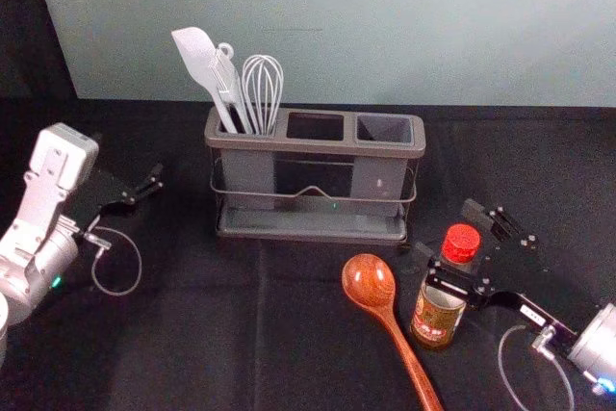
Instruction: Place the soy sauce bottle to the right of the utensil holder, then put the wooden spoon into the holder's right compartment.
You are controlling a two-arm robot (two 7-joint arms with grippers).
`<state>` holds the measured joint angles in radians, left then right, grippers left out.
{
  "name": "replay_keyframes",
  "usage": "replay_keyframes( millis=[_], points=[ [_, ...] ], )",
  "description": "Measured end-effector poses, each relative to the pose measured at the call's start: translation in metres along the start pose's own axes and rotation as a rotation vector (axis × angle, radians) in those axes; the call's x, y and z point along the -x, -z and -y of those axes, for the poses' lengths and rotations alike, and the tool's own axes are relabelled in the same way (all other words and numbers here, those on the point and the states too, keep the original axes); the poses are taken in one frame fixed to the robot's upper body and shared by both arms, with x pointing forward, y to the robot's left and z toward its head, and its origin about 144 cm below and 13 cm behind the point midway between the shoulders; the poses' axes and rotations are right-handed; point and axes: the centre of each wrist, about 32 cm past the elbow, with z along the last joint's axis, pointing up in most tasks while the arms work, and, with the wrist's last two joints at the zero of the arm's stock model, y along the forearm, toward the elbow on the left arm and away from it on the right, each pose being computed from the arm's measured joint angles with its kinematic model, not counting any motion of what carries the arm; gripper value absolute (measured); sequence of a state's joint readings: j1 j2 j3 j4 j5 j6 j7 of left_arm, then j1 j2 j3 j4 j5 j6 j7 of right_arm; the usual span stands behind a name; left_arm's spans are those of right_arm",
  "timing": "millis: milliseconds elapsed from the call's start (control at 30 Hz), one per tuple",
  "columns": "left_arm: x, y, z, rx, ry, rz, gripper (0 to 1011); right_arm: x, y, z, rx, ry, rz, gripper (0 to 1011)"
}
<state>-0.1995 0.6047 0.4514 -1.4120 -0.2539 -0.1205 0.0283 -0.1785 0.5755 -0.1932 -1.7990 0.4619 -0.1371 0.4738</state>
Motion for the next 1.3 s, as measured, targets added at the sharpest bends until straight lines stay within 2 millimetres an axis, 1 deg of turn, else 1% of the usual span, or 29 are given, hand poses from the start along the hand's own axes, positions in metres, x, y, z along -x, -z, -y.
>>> replay_keyframes(
  millis=[100, 133, 167, 267, 300, 333, 367, 400, 467, 533, 700, 767, 1067, 1300],
  points=[
    [0.000, 0.000, 0.000, 0.000, 0.000, 0.000, 1005, 0.000, 0.000, 0.000, 0.001, 0.000, 0.001, 947],
    [0.000, 0.000, 0.000, 0.000, 0.000, 0.000, 1005, 0.000, 0.000, 0.000, 0.001, 0.000, 0.001, 947],
    [0.000, 0.000, 0.000, 0.000, 0.000, 0.000, 1005, 0.000, 0.001, 0.000, 0.000, 0.001, 0.000, 907],
    [0.000, 0.000, 0.000, 0.000, 0.000, 0.000, 1005, 0.000, 0.001, 0.000, 0.000, -0.001, -0.003, 837],
    [0.000, 0.000, 0.000, 0.000, 0.000, 0.000, 1005, 0.000, 0.001, 0.000, 0.000, -0.001, -0.003, 799],
    [0.000, 0.000, 0.000, 0.000, 0.000, 0.000, 1005, 0.000, 0.001, 0.000, 0.000, -0.001, -0.004, 786],
    [0.000, 0.000, 0.000, 0.000, 0.000, 0.000, 1005, 0.000, 0.001, 0.000, 0.000, -0.001, -0.004, 743],
    [0.000, 0.000, 0.000, 0.000, 0.000, 0.000, 1005, 0.000, 0.001, 0.000, 0.001, -0.001, -0.005, 734],
    [0.000, 0.000, 0.000, 0.000, 0.000, 0.000, 1005, 0.000, 0.001, 0.001, 0.001, -0.001, -0.005, 651],
    [0.000, 0.000, 0.000, 0.000, 0.000, 0.000, 1005, -0.001, 0.001, 0.001, 0.001, -0.001, -0.004, 609],
    [0.000, 0.000, 0.000, 0.000, 0.000, 0.000, 1005, -0.001, 0.000, 0.001, 0.000, -0.003, -0.002, 425],
    [0.000, 0.000, 0.000, 0.000, 0.000, 0.000, 1005, -0.001, -0.001, 0.001, -0.001, -0.004, 0.000, 386],
    [0.000, 0.000, 0.000, 0.000, 0.000, 0.000, 1005, -0.003, -0.010, 0.003, -0.015, -0.007, 0.024, 386],
    [0.000, 0.000, 0.000, 0.000, 0.000, 0.000, 1005, -0.008, -0.018, 0.006, -0.022, 0.008, 0.045, 386]
  ],
)
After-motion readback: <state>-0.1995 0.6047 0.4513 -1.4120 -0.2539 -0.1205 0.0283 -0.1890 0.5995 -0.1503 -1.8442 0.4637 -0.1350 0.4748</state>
